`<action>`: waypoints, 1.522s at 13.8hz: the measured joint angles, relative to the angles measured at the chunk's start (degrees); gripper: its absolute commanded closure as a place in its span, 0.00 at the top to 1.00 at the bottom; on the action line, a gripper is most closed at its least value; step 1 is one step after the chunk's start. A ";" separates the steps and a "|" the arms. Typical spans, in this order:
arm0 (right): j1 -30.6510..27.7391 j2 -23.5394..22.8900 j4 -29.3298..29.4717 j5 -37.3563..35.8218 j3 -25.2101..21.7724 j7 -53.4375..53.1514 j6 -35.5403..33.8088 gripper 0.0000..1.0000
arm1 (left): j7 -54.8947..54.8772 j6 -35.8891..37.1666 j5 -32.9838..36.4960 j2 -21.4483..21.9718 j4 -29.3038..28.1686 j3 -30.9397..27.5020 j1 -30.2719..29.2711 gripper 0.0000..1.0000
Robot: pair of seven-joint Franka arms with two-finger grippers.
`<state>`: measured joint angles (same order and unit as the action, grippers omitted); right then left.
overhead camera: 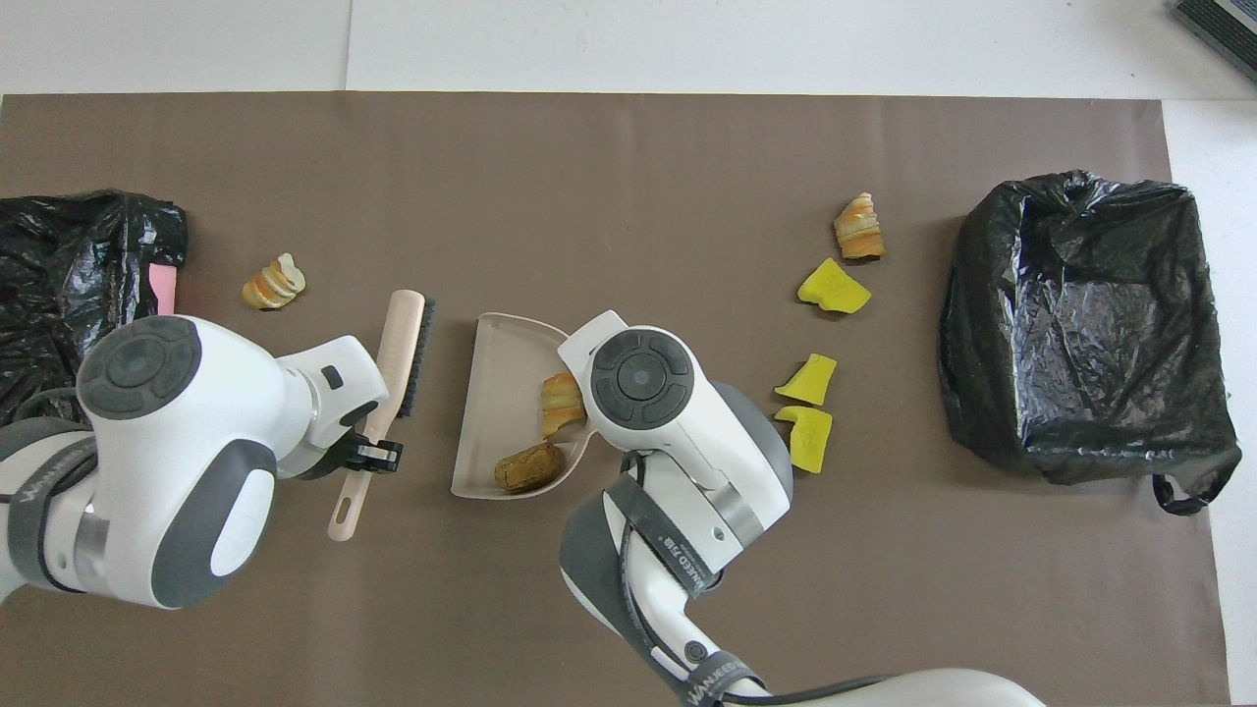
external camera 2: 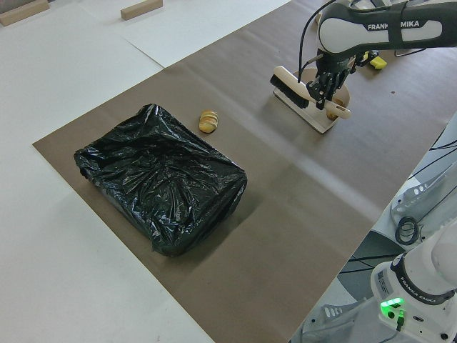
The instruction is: Sweep and dump trash in bin
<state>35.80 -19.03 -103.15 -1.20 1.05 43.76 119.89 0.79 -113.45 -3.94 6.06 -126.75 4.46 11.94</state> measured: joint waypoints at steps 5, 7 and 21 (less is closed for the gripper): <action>0.00 0.00 0.00 0.00 0.00 0.00 0.00 0.00 | -7.58 -3.80 8.73 -6.92 5.25 -0.32 -11.54 0.00; 0.00 0.00 0.00 0.00 0.00 0.00 0.00 0.00 | -7.96 -6.11 12.10 -11.24 8.48 -0.35 -14.01 0.00; 0.02 0.00 0.01 0.00 0.00 0.00 0.01 0.00 | -20.18 -5.80 16.44 -17.12 9.44 1.59 -13.83 0.00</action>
<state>35.82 -19.04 -103.14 -1.20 1.05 43.76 119.90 -19.39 -119.25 12.50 -11.05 -117.30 6.05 -1.89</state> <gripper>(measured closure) 0.683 0.744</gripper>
